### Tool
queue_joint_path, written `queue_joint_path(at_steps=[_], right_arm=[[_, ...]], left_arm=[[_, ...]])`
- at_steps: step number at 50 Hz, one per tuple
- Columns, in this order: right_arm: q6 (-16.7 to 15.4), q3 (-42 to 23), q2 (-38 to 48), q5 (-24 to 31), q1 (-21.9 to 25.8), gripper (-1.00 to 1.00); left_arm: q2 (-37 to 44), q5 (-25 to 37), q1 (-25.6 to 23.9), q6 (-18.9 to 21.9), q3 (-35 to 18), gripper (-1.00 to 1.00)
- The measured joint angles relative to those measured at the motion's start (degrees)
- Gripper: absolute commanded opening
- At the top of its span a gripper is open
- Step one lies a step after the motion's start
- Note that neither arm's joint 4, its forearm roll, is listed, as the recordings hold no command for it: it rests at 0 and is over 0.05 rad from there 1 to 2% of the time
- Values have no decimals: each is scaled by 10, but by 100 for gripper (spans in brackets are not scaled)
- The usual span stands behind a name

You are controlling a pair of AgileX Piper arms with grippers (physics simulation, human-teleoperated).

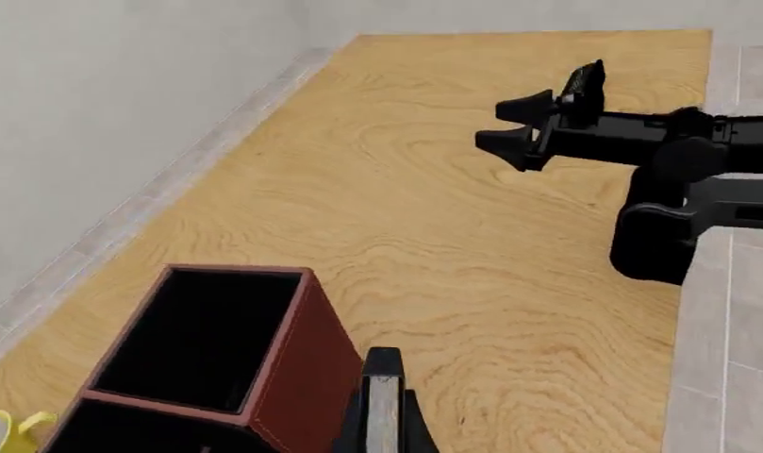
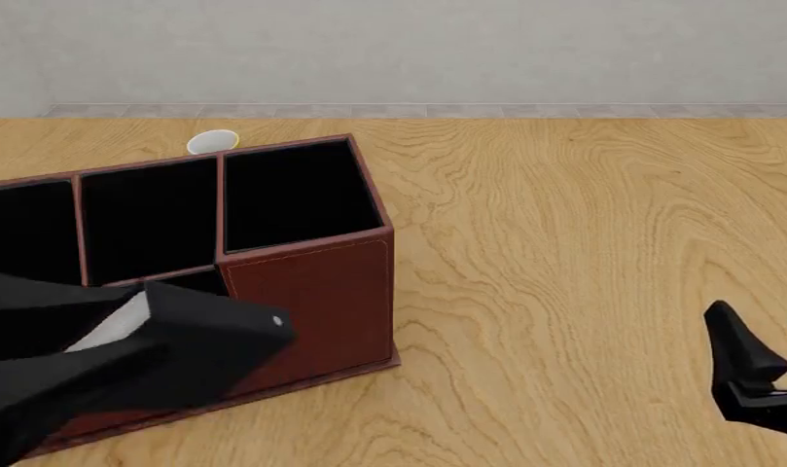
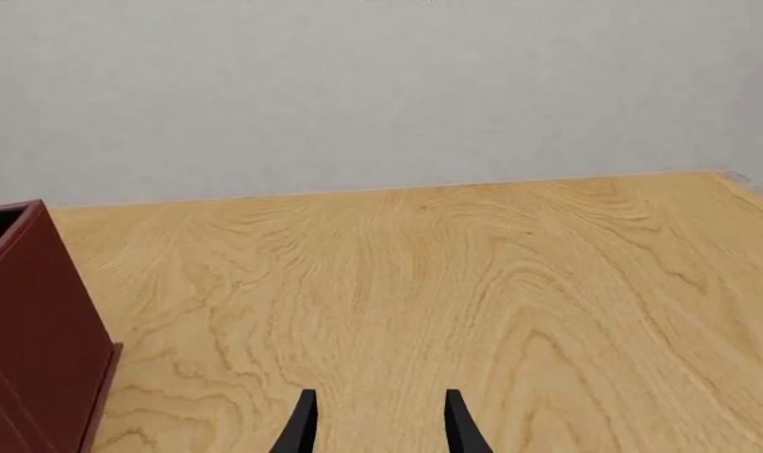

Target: Pick up the book and place it in the left compartment of the caddy.

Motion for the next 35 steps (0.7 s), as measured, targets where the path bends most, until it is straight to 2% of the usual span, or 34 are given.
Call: queue_joint_path(at_steps=[7,15,35], right_arm=[[2,0,-4,3,-1,100],[5,0,-7,4,-3,100],[8,0,-6,3,-6,100]], left_arm=[[-27,-2,24,-4,-32,-100],[-56,-14,73,-19,-67,-100],[-78,-81,278,-50,-91,-100]])
